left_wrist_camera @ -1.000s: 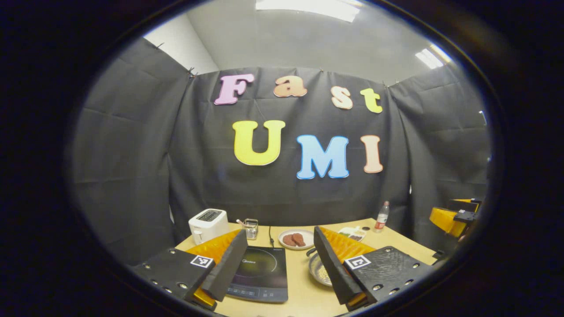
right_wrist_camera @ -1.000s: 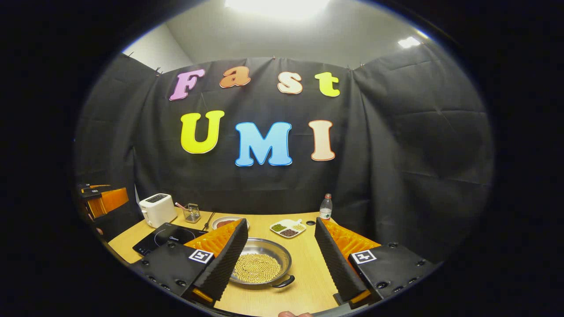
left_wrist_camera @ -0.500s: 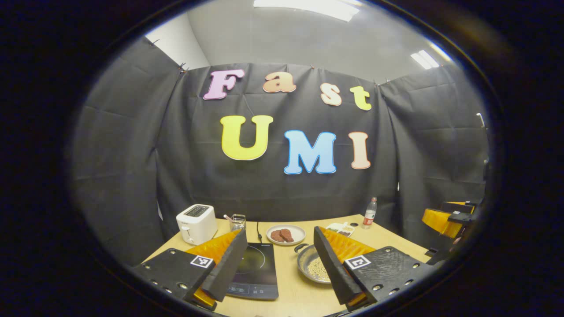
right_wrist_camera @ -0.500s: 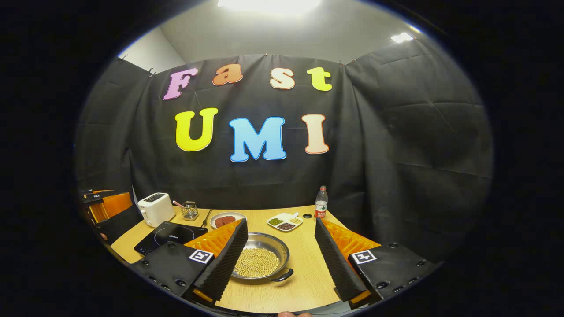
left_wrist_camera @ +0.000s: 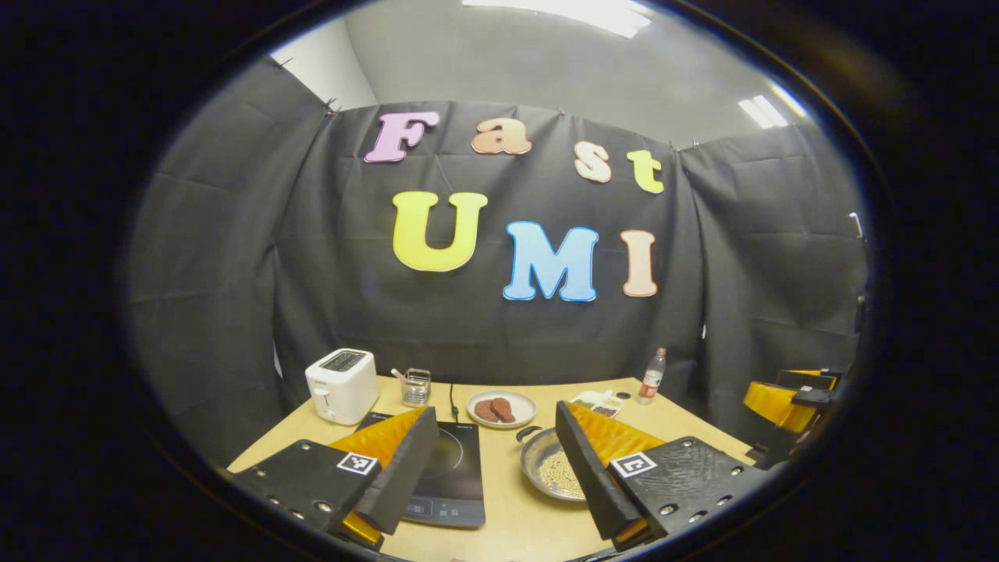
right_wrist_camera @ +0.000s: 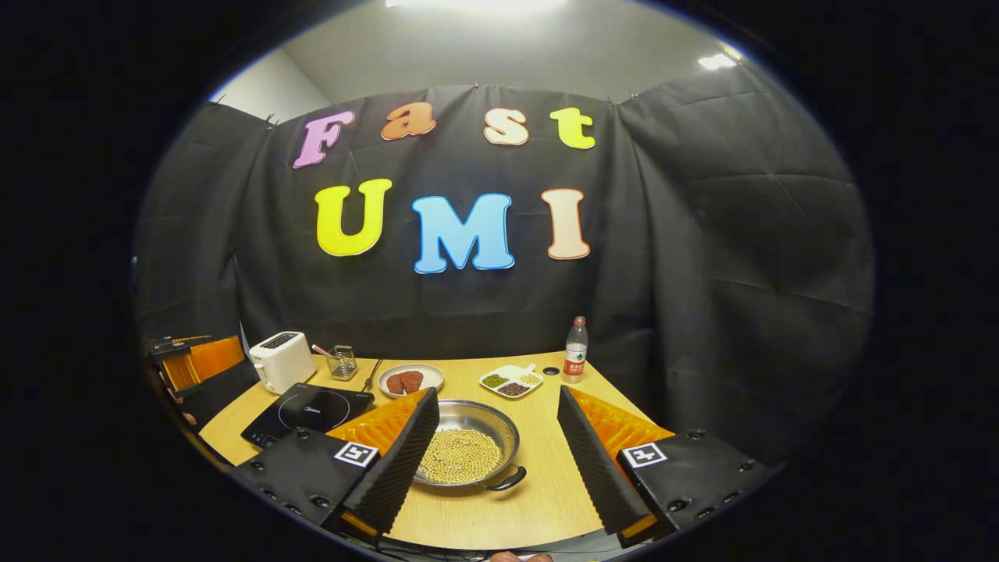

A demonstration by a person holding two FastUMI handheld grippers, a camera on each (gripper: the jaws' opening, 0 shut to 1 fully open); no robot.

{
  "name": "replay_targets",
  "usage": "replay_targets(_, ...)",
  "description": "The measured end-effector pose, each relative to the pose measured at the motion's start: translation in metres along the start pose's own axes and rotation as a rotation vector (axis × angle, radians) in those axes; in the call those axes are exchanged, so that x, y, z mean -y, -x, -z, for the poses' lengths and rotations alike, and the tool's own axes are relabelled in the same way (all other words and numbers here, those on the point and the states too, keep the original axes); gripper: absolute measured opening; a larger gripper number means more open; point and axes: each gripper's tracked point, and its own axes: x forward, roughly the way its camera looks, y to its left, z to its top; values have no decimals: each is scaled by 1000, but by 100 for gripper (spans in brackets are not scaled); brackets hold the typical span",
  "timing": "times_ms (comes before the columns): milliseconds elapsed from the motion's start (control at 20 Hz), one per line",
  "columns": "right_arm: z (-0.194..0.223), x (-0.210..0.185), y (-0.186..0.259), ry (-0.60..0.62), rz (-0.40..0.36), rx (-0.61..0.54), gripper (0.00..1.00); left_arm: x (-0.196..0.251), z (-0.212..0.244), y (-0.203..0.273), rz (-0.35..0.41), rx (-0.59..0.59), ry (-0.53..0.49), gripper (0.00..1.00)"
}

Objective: First push the handle of the pot to place it horizontally, then grasp the pot with both hands and set it on the induction cooktop.

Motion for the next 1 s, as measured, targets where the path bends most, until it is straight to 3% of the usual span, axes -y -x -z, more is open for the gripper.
replay_targets(50, 0, -2, -2, 7, -4, -1, 98, -1, 2, 1, -3, -4, -4, 92)
replay_targets(250, 9, -15, -8, 14, -53, -40, 97, -5, 8, -3, -19, -24, -9, 92)
replay_targets(300, 11, -18, -11, 15, -66, -53, 97, -6, 6, -3, -24, -21, -12, 88)
replay_targets(650, 13, -37, -29, 63, -110, -133, 98, -39, -4, 14, -109, 29, -31, 92)
replay_targets(700, 13, -43, -30, 69, -126, -146, 92, -45, -2, 14, -117, 25, -28, 88)
replay_targets(750, 14, -48, -34, 82, -144, -160, 91, -50, 1, 15, -126, 19, -25, 88)
replay_targets(850, 13, -51, -36, 102, -161, -172, 78, -60, 2, 19, -142, 19, -17, 88)
replay_targets(900, 14, -53, -39, 116, -167, -180, 64, -65, 1, 20, -152, 24, -12, 88)
replay_targets(950, 17, -53, -41, 133, -168, -196, 60, -71, 0, 21, -169, 28, -9, 88)
replay_targets(1000, 20, -55, -43, 142, -173, -212, 45, -76, 1, 23, -183, 29, -4, 88)
